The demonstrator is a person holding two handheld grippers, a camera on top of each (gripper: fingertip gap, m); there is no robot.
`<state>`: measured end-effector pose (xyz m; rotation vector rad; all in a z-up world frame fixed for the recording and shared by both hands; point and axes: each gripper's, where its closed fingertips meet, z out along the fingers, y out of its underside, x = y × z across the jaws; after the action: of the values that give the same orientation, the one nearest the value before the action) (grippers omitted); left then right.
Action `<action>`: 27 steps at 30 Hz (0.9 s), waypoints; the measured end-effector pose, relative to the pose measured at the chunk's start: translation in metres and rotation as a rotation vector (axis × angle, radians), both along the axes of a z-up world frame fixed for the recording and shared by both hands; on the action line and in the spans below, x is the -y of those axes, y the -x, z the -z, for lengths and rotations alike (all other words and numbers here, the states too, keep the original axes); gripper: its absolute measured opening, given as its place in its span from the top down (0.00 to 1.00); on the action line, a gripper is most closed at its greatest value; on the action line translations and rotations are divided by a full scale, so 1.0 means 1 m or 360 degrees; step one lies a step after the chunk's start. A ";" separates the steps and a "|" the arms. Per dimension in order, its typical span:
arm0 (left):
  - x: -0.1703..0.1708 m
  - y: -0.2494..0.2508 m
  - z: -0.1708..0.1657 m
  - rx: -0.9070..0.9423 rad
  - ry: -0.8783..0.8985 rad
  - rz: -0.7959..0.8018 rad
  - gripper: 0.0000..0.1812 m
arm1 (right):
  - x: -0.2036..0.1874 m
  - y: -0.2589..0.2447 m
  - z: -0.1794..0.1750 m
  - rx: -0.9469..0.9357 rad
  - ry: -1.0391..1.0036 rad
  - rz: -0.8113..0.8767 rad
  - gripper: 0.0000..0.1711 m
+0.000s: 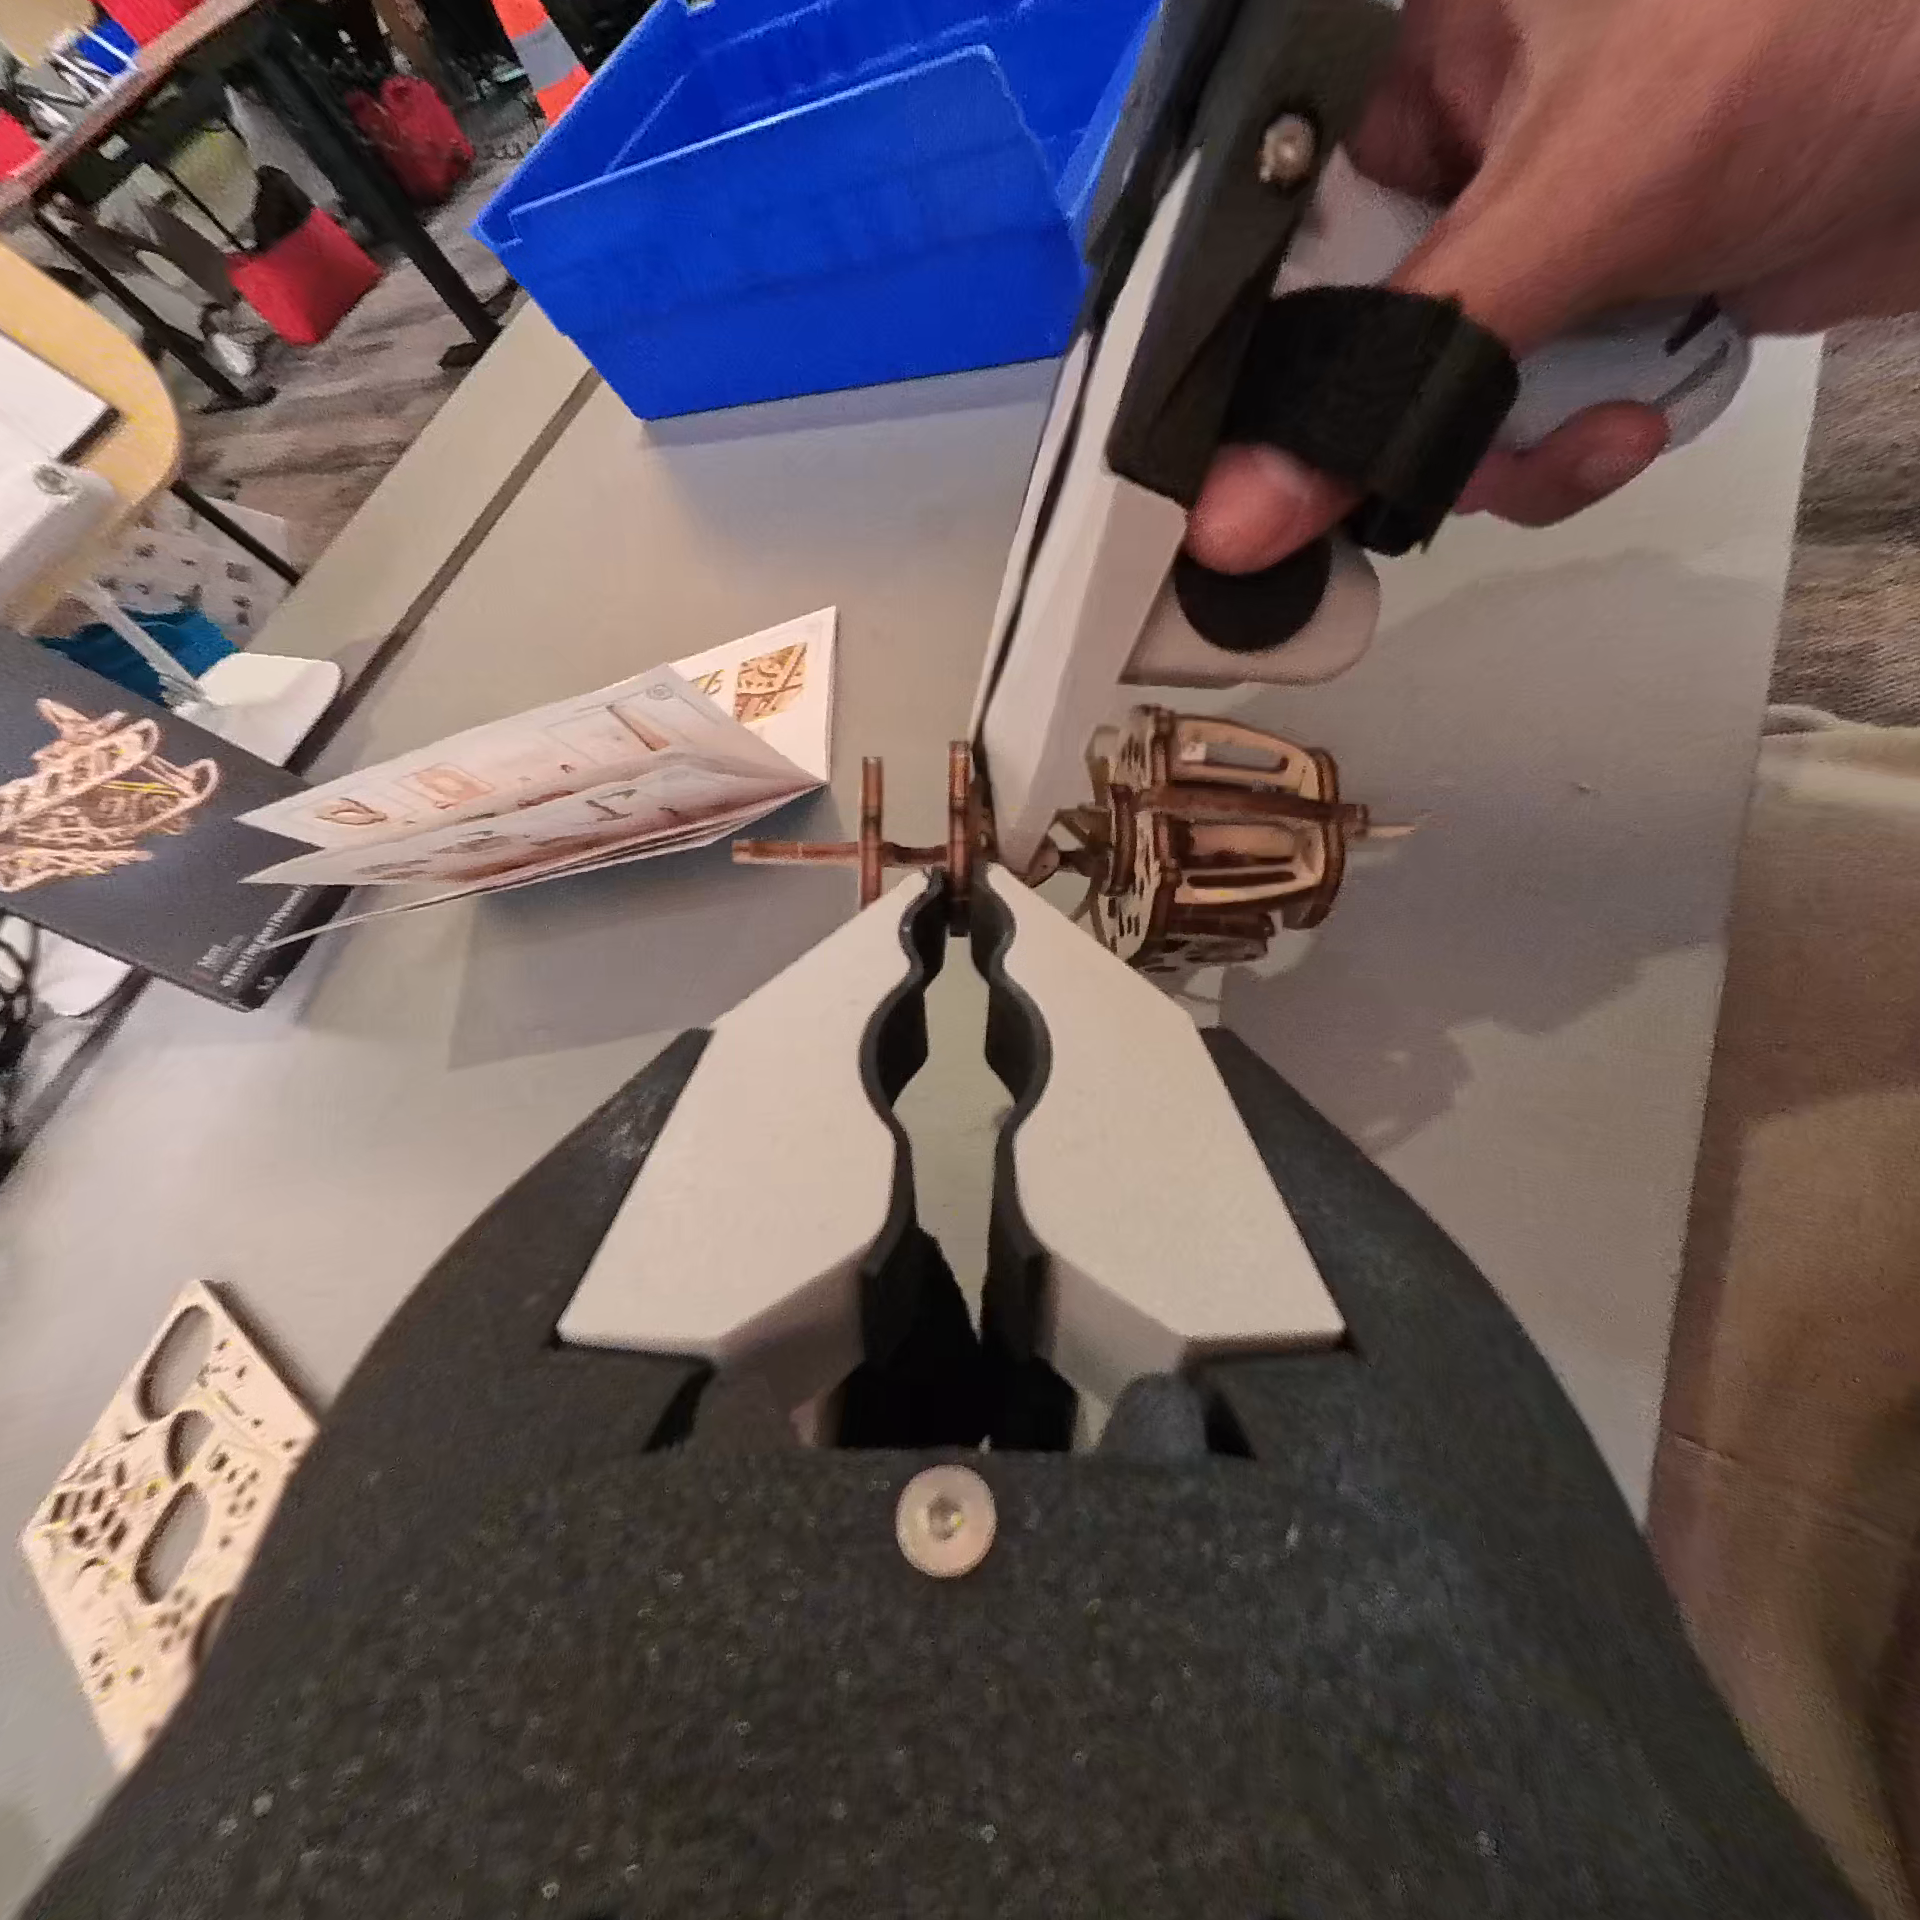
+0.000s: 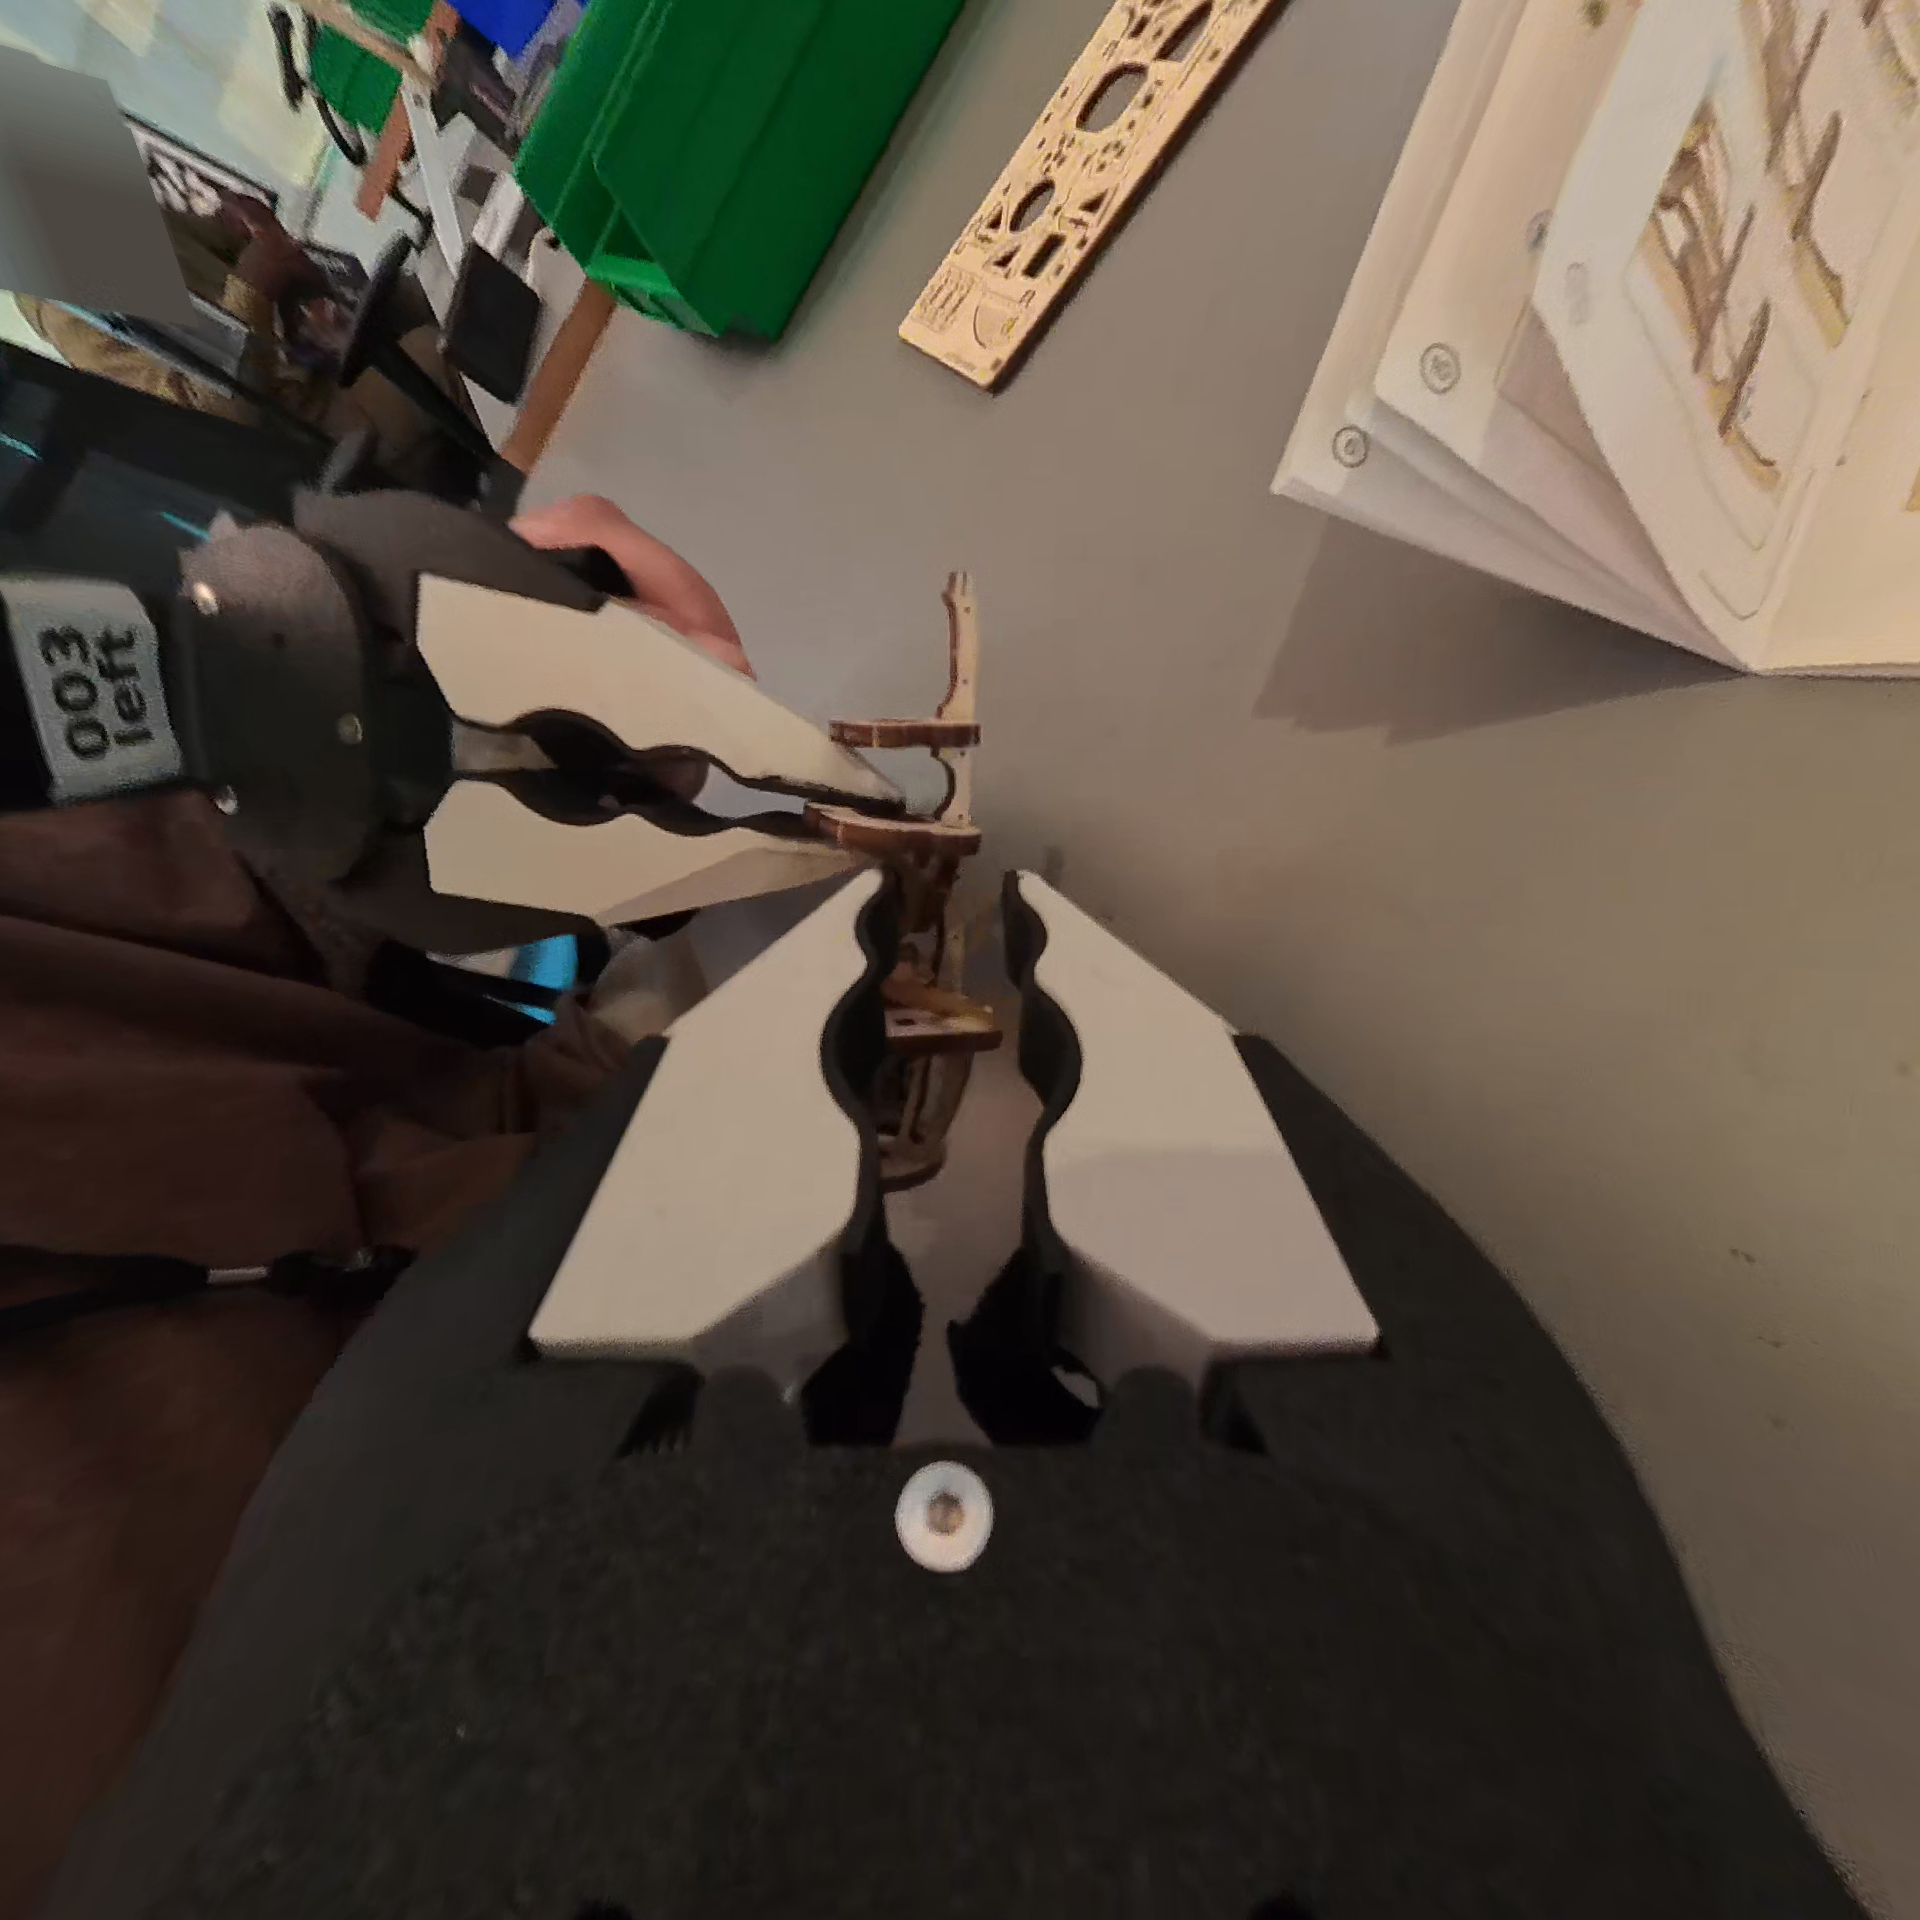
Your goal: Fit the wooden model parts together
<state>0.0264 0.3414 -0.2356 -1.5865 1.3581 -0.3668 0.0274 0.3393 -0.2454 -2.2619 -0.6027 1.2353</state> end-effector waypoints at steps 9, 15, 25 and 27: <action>-0.002 -0.002 -0.002 -0.0044 -0.0133 -0.0017 0.99 | 0.000 0.001 -0.004 -0.0228 0.0172 0.0051 0.91; -0.001 -0.003 0.005 0.0075 0.0171 -0.0023 0.99 | -0.004 -0.005 0.001 -0.0039 0.0054 0.0064 0.86; -0.006 0.002 0.004 0.0130 0.0267 -0.0056 0.99 | -0.009 -0.015 -0.009 0.0076 -0.0083 0.0046 0.80; -0.004 0.001 0.004 0.0114 0.0236 -0.0047 0.99 | -0.007 -0.013 -0.007 0.0099 -0.0078 0.0014 0.80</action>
<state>0.0253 0.3459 -0.2397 -1.6967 1.2759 -0.5118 0.0401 0.3459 -0.2386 -2.2666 -0.6384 1.1373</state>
